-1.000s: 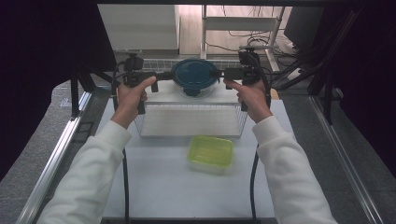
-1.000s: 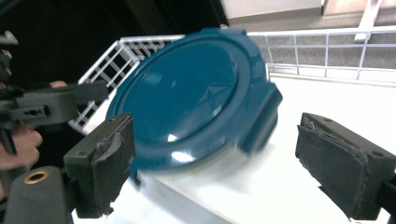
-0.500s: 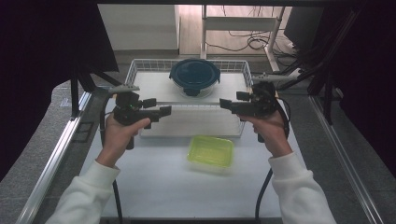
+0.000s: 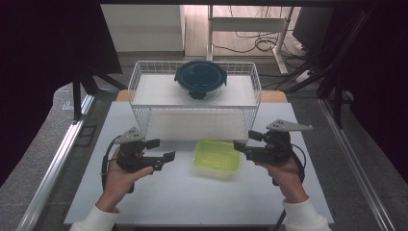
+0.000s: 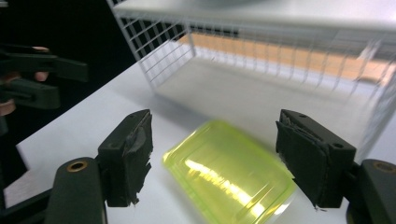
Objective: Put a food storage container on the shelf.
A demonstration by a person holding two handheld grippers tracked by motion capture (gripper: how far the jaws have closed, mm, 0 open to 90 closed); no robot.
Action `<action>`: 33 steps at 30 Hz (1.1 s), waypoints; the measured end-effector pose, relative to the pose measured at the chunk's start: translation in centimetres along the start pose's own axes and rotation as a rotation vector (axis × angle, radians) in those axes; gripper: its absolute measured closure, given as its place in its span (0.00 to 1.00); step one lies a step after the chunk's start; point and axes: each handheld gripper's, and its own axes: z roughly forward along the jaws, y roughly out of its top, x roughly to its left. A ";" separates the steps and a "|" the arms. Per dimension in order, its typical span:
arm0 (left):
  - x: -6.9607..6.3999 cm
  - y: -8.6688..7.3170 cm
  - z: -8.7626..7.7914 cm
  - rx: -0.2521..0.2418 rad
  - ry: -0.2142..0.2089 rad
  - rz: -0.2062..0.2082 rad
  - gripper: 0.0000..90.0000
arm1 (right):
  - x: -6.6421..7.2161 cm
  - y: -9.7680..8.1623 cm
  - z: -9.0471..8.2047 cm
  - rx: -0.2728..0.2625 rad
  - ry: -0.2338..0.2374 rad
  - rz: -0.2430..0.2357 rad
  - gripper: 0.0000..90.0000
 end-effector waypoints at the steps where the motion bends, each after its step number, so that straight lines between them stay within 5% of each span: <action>1: 0.1 -0.5 0.1 0.005 -0.003 -0.010 0.25 | 0.1 -0.5 0.1 0.012 0.006 0.002 0.30; 10: 0.3 -3.6 1.2 0.071 0.049 -0.005 0.25 | 0.9 -3.8 0.3 0.085 -0.004 -0.014 0.32; 18: 1.1 -6.5 2.0 0.128 0.074 -0.043 0.26 | 1.0 -5.6 1.0 0.130 -0.013 -0.003 0.34; 33: 1.3 -7.5 2.9 0.172 0.081 -0.052 0.25 | 0.7 -7.3 2.9 0.212 -0.017 0.009 0.34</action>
